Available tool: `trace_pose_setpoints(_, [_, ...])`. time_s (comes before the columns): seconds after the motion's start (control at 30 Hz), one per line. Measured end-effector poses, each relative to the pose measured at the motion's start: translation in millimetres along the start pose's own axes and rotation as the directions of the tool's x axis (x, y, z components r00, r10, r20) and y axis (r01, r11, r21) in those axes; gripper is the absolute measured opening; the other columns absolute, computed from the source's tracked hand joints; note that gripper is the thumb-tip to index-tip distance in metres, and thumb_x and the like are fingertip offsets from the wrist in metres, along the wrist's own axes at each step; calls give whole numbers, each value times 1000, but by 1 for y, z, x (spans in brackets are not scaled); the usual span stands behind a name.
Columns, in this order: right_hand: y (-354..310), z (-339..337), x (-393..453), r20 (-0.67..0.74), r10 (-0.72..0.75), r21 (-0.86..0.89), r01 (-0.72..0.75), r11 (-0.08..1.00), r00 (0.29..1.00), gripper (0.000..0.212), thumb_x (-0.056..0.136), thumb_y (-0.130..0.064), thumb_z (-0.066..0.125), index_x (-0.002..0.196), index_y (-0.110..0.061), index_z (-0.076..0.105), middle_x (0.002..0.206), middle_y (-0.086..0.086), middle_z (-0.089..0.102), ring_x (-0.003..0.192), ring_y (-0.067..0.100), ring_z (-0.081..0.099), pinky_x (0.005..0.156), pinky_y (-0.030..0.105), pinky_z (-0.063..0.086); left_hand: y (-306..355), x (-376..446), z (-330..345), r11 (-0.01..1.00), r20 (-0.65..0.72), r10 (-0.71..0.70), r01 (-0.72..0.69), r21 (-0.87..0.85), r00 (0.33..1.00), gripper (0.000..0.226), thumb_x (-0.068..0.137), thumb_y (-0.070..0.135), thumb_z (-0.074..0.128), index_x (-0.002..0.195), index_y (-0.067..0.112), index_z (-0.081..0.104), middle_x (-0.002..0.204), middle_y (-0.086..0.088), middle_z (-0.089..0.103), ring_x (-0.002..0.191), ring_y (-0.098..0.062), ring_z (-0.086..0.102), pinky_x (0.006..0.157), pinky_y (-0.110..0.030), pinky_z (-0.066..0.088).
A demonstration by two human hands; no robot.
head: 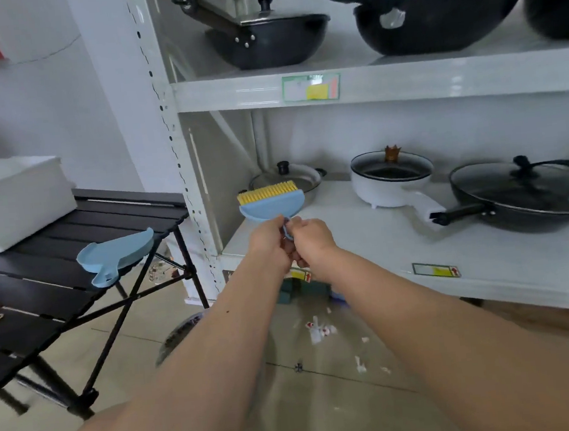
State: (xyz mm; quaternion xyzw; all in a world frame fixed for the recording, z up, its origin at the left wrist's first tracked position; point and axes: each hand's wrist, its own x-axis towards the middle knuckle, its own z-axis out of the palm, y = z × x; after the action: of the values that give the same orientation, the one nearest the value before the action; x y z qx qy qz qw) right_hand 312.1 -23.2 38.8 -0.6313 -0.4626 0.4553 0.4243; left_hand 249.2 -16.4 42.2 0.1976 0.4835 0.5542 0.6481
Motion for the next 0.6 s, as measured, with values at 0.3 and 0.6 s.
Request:
trace_pose_setpoints(0.3, [54,-60,6,-85,148,194,-129,973,985,24,94,-4,36,80,-8,54,58,6,46,45,15,37,41,24,27,-69,35,38,973,20,4,-9,232,1000,22,98,25,40,92,10,54,76,-5,54,63,-18,51,53,-24,36])
trace_pose_setpoints(0.6, [132,-83,33,-95,280,87,-272,958,955,29,98,-6,37,72,-13,51,61,3,45,48,12,37,39,20,30,-113,94,26,785,-3,202,-160,598,979,33,96,15,31,65,16,40,67,0,39,67,-22,38,65,-29,32])
